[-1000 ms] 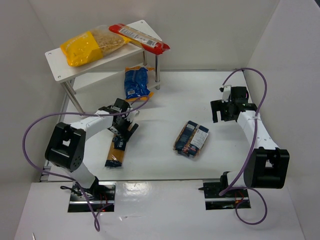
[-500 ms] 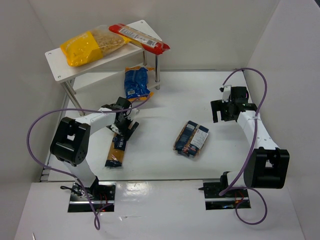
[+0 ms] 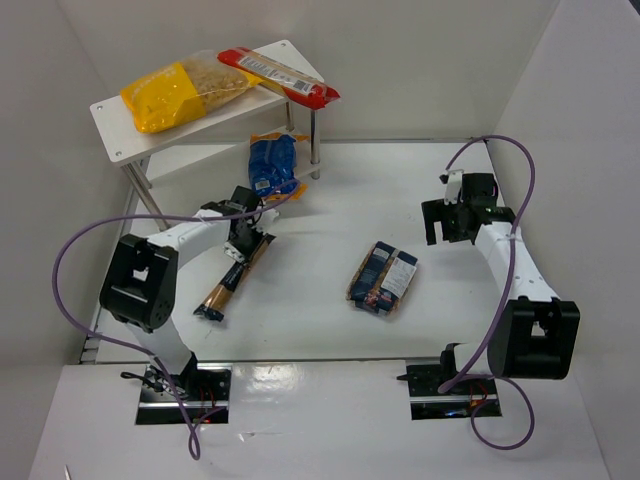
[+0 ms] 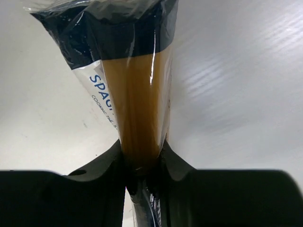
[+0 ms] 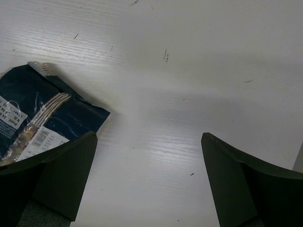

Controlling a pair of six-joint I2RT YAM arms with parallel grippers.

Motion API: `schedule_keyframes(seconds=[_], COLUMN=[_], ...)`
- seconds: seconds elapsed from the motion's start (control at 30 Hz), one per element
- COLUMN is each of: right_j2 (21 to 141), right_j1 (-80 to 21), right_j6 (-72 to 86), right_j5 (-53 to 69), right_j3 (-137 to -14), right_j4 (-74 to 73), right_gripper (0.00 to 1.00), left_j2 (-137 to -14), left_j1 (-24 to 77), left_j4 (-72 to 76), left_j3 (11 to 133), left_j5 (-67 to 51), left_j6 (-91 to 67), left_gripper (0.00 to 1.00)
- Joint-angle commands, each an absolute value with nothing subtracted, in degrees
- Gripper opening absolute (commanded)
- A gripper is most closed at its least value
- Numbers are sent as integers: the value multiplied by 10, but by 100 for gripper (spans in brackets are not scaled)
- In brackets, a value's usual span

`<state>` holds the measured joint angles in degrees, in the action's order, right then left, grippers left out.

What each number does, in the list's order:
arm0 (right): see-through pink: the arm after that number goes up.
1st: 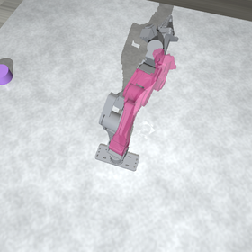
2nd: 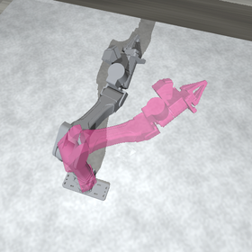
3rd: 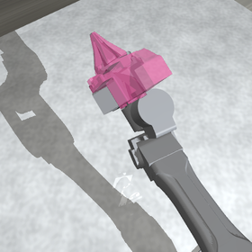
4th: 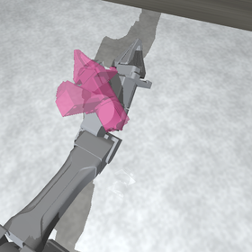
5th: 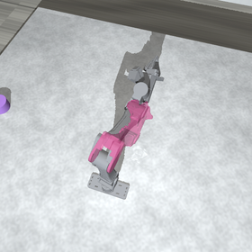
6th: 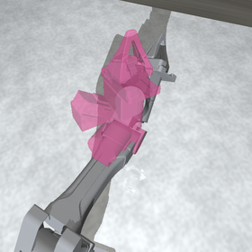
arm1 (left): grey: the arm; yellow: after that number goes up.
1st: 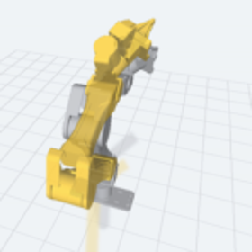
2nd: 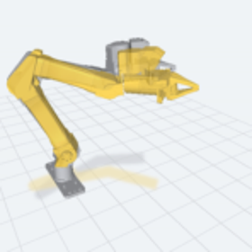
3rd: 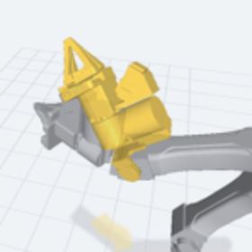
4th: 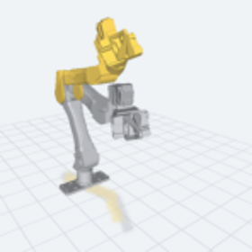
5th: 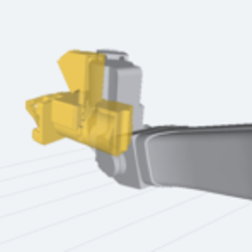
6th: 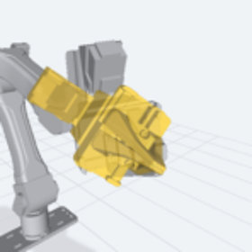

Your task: Place and organize the pasta boxes and bags onto the shelf

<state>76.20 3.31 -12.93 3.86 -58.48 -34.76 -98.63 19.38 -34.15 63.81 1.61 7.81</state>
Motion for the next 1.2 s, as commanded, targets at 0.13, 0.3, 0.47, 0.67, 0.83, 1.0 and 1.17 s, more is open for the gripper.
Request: schedule_keyframes(seconds=[0.13, 0.3, 0.47, 0.67, 0.83, 1.0, 1.17], right_j2=[736, 736, 736, 741, 741, 741, 741], right_j1=[28, 28, 28, 28, 28, 28, 28], right_j6=[-131, -131, -136, -136, -136, -136, -142], right_j5=[37, 37, 37, 37, 47, 47, 58], right_j3=[-587, -587, -587, -587, -587, -587, -587], right_j4=[-339, -339, -339, -339, -339, -339, -339], right_gripper=[99, 99, 99, 99, 99, 99, 99], left_j2=[-889, -810, -738, -671, -641, -621, -621], left_j1=[208, 208, 180, 128, 84, 71, 71], left_j4=[-371, -364, -364, -347, -328, -308, -284], left_j3=[677, 682, 677, 670, 656, 628, 617], left_j5=[-112, -146, -179, -217, -251, -217, -157], left_j6=[105, 114, 114, 114, 104, 104, 98], left_gripper=[0, 0, 0, 0, 0, 0, 0])
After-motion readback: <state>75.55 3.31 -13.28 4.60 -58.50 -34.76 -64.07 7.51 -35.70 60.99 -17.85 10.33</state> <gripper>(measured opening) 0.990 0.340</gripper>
